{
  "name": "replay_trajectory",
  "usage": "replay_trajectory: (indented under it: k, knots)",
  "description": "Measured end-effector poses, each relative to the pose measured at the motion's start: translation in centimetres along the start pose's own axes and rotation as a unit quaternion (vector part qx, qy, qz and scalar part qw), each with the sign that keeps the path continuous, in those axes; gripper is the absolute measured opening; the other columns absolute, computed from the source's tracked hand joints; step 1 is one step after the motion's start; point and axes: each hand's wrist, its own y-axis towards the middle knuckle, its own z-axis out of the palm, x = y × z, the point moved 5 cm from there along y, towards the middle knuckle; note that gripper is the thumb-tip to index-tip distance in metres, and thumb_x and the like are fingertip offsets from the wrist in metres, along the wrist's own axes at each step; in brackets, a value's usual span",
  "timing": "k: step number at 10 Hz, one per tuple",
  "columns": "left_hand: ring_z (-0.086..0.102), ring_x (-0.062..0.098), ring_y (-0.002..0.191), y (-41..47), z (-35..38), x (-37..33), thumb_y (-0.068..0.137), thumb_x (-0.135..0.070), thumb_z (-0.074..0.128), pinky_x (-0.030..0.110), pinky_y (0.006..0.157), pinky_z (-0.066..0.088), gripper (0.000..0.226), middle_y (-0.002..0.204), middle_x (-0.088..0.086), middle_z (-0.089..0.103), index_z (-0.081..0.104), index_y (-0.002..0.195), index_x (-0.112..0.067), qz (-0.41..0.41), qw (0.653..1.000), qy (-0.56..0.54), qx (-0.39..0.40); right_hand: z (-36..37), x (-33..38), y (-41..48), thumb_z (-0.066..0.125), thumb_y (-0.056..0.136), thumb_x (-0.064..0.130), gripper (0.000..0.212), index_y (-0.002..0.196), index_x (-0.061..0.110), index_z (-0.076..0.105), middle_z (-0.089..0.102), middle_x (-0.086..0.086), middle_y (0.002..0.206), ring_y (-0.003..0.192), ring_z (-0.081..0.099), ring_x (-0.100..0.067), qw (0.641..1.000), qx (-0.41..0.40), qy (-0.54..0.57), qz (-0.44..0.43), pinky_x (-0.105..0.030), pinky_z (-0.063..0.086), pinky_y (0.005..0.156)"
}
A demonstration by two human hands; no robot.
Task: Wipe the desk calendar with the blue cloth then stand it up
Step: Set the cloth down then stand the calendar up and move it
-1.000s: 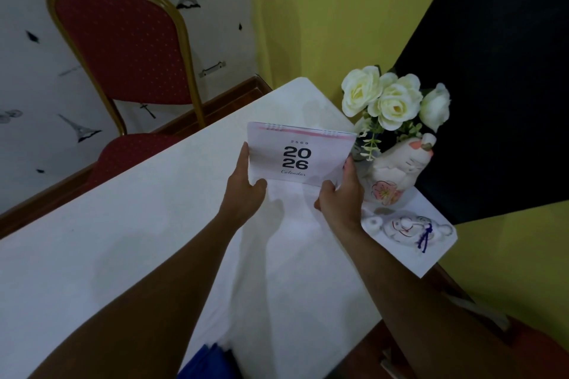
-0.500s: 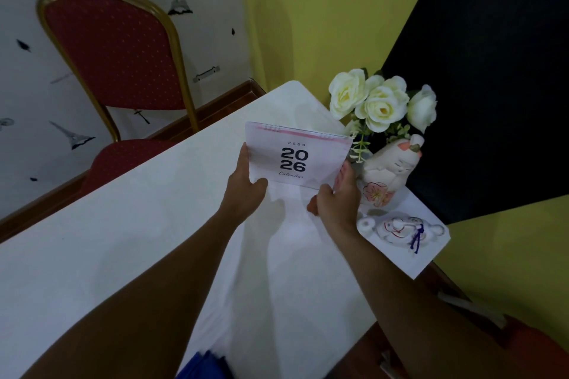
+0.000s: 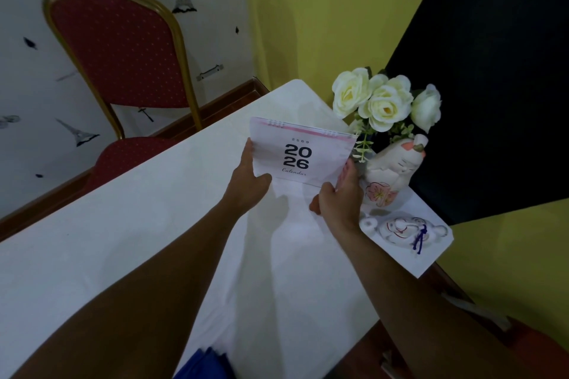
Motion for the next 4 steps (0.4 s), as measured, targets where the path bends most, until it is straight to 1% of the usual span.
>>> replay_trajectory:
  k: [1,2,3,4]
  knots:
    - [0.05,-0.011,0.084,-0.3,-0.3,-0.2,0.089,-0.023,0.058,0.026,0.078,0.046,0.065,0.111,-0.029,0.041,0.022,0.139,-0.044,0.01,1.0,0.016,0.002,0.0,-0.2,-0.2,0.047,0.086,-0.011,0.082,0.16,0.02,0.031,0.051,-0.008,0.152,0.087,0.06,0.029,1.0,-0.001,0.006,-0.014,0.002,0.047,0.056]
    - [0.055,-0.002,0.092,-0.7,-0.4,-0.5,0.091,-0.021,0.057,0.029,0.08,0.047,0.067,0.125,-0.018,0.048,0.019,0.143,-0.042,0.009,1.0,0.027,0.01,-0.1,0.2,-0.6,0.047,0.086,-0.007,0.088,0.162,0.03,0.024,0.05,-0.009,0.153,0.103,0.075,-0.009,1.0,0.003,-0.009,-0.008,-0.029,0.066,0.071]
    - [0.047,0.028,0.129,-1.9,-0.8,-0.1,0.092,-0.025,0.056,0.045,0.096,0.046,0.079,0.155,0.001,0.034,0.004,0.152,-0.033,-0.046,0.996,0.064,0.04,0.2,1.5,-1.7,0.047,0.086,-0.006,0.094,0.165,0.028,0.01,0.039,-0.01,0.163,0.131,0.059,-0.043,0.999,-0.003,-0.028,-0.016,-0.058,0.053,0.105]
    - [0.034,0.034,0.14,-2.8,-1.3,0.7,0.092,-0.032,0.056,0.056,0.106,0.04,0.084,0.161,0.004,0.021,-0.001,0.153,-0.03,-0.078,0.991,0.1,0.052,0.9,1.9,-3.6,0.049,0.087,-0.005,0.093,0.166,0.02,0.007,0.033,-0.01,0.167,0.142,0.05,-0.036,0.998,-0.026,-0.046,-0.023,-0.047,0.043,0.117]
